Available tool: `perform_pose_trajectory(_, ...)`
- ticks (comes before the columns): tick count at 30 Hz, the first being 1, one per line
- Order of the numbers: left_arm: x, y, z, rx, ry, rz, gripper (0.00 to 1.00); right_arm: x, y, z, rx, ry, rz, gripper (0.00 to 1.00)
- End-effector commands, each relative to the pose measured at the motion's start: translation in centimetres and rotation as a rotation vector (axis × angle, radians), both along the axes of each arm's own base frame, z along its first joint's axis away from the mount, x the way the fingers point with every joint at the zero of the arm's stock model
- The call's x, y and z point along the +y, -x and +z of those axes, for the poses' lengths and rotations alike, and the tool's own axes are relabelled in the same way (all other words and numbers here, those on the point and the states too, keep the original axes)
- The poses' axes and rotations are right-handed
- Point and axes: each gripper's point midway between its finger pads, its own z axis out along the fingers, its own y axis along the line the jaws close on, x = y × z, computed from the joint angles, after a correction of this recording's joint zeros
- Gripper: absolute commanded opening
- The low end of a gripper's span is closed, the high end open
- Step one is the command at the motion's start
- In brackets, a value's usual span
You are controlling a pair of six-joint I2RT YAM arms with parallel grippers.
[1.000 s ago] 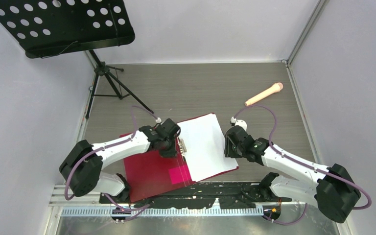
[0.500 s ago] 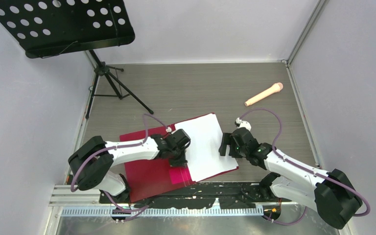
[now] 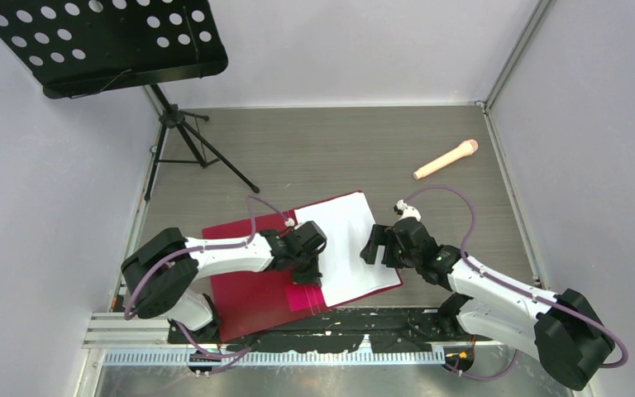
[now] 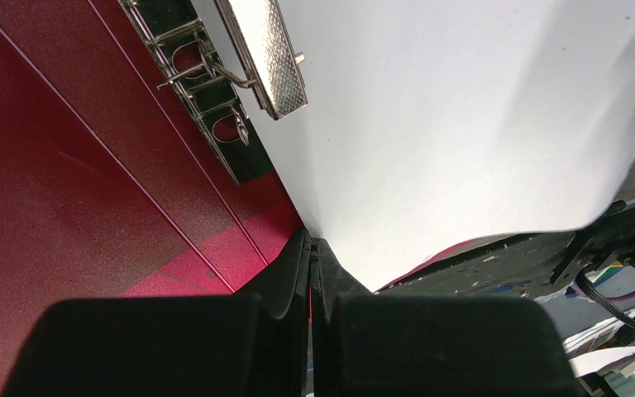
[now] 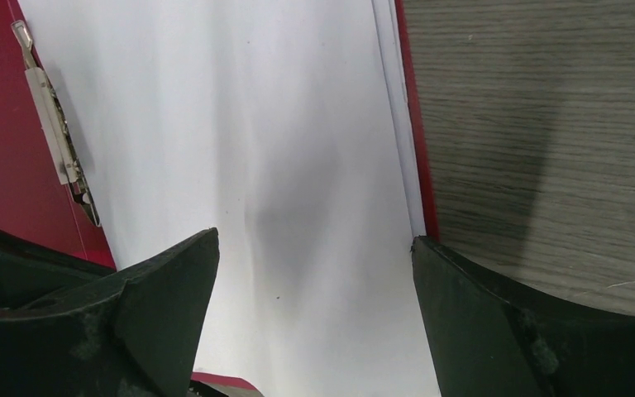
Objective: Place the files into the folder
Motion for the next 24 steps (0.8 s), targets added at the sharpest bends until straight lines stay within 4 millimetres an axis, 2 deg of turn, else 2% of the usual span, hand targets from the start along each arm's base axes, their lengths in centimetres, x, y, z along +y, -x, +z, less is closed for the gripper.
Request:
perform_pose_trajectory(1, -0.4, -0.2, -0.1, -0.009, -0.001, -0.001, 0.00, 1.6, 0.2, 1.4, -0.015, -0.057, 0.021, 0.93)
perform_pose_trajectory(8, -0.1, -0.3, 0.3, -0.019, -0.009, 0.000, 0.00, 0.9, 0.6, 0.3, 0.007, 0.012, 0.009, 0.92)
perform_pose_trajectory(13, 0.7, -0.5, 0.9, -0.041, -0.033, 0.008, 0.00, -0.4, 0.2, 0.3, -0.009, 0.090, -0.013, 0.92)
perform_pose_trajectory(17, 1.2, -0.9, 1.5, -0.071, -0.053, 0.013, 0.00, -0.5, -0.4, 1.4, -0.034, 0.118, 0.007, 0.92)
perform_pose_trajectory(24, 1.8, -1.3, 2.4, -0.104, -0.068, 0.017, 0.00, 1.1, -1.0, 4.0, -0.066, 0.071, 0.058, 0.92)
